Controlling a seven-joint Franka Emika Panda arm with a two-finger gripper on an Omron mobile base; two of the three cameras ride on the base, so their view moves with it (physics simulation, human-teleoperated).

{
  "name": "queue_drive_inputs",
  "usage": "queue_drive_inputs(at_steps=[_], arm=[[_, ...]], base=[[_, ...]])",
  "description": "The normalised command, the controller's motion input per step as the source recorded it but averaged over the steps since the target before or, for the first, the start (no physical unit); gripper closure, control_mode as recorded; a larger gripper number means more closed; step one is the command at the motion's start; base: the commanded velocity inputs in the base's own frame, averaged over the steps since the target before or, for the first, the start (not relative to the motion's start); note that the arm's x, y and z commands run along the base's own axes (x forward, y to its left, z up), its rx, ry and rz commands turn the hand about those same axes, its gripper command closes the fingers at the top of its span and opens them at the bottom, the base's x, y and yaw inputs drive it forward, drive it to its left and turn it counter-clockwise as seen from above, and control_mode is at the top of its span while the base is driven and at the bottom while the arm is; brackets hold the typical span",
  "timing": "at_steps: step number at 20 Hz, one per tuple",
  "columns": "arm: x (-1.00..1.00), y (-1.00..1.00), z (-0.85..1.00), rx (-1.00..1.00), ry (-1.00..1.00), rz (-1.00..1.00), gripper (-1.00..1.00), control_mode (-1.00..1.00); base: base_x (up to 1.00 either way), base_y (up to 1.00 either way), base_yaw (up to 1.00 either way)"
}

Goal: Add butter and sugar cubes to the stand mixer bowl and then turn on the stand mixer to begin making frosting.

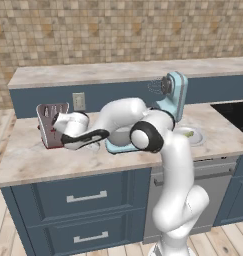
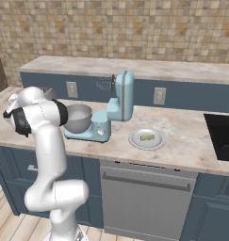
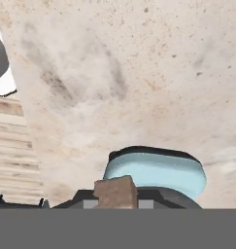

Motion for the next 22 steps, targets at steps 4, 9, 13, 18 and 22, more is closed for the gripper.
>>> queue_drive_inputs(at_steps=[4, 9, 13, 18, 22], arm=[[-0.56, -0.01, 1.0, 0.06, -0.13, 0.0, 1.0, -1.0], [-0.26, -0.11, 0.96, 0.03, -0.05, -0.01, 1.0, -1.0], [0.01, -0.32, 0.64, 0.01, 0.0, -0.03, 1.0, -1.0], [0.17, -0.4, 0.24, 0.0, 0.01, -0.06, 1.0, -1.0], [0.34, -0.34, 0.0, 0.0, 0.07, -0.04, 1.0, -1.0]], base=[[0.0, 0.0, 0.0], [0.0, 0.0, 0.0], [0.0, 0.0, 0.0], [0.0, 0.0, 0.0], [0.0, 0.0, 0.0]])
